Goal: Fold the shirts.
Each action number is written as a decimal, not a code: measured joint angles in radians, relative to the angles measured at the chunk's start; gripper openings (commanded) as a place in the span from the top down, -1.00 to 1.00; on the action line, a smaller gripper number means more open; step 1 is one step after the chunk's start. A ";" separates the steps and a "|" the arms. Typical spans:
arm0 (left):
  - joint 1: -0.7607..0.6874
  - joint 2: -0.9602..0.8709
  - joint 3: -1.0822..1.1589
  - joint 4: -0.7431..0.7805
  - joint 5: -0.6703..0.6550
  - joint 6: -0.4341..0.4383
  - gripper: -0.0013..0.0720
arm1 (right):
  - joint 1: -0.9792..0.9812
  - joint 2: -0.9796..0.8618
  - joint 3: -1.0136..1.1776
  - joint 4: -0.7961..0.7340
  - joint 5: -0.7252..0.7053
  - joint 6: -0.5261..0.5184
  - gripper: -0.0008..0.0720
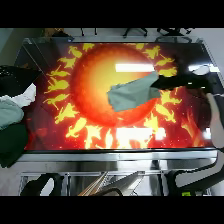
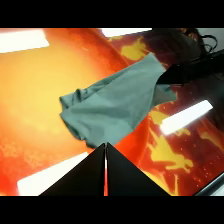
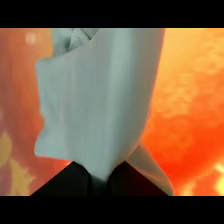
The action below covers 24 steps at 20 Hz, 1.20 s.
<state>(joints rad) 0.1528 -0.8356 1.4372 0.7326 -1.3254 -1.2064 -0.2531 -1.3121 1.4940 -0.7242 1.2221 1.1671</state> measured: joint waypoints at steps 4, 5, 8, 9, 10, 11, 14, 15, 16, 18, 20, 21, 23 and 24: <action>0.000 0.000 0.000 0.000 -0.006 0.005 0.93 | -0.294 0.122 -0.130 -0.083 -0.001 0.066 0.92; 0.000 0.000 0.000 0.000 -0.006 0.012 0.93 | -0.367 0.157 -0.171 -0.107 -0.001 0.079 0.92; 0.000 0.000 0.000 0.000 -0.007 0.031 0.93 | -0.561 0.263 -0.294 -0.196 -0.013 0.127 0.92; 0.000 0.000 0.000 0.000 -0.007 0.038 0.93 | -0.620 0.301 -0.338 -0.241 -0.013 0.150 0.92; 0.000 0.000 0.000 0.000 -0.007 0.043 0.93 | -0.670 0.337 -0.383 -0.286 -0.016 0.168 0.92; 0.000 0.000 0.000 0.000 -0.007 0.050 0.93 | -0.715 0.372 -0.430 -0.329 -0.016 0.181 0.92; 0.000 0.000 0.000 0.000 -0.007 0.069 0.93 | -0.829 0.445 -0.573 -0.419 -0.015 0.211 0.57; 0.000 0.000 0.000 0.000 -0.007 0.075 0.93 | -0.856 0.454 -0.608 -0.435 -0.015 0.213 -0.14; 0.000 -0.002 0.000 0.000 -0.007 0.080 0.93 | -0.876 0.457 -0.631 -0.451 -0.016 0.213 -0.47; 0.000 -0.007 0.000 0.000 -0.007 0.084 0.93 | -0.902 0.462 -0.648 -0.465 -0.021 0.207 -0.46; 0.000 -0.016 0.000 0.000 -0.007 0.087 0.93 | -0.914 0.465 -0.613 -0.473 -0.023 0.202 -0.45; 0.000 -0.023 0.000 -0.001 -0.005 0.090 0.93 | -0.918 0.469 -0.578 -0.472 -0.023 0.212 -0.42; 0.000 -0.041 0.000 -0.001 0.006 0.090 0.93 | -0.916 0.479 -0.492 -0.419 -0.031 0.230 0.54; 0.000 -0.052 0.000 -0.002 0.014 0.090 0.93 | -0.903 0.484 -0.453 -0.359 -0.039 0.229 0.70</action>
<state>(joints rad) 0.1528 -0.8879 1.4376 0.7311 -1.3113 -1.1164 -1.1564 -0.8280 1.0412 -1.0836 1.1835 1.3956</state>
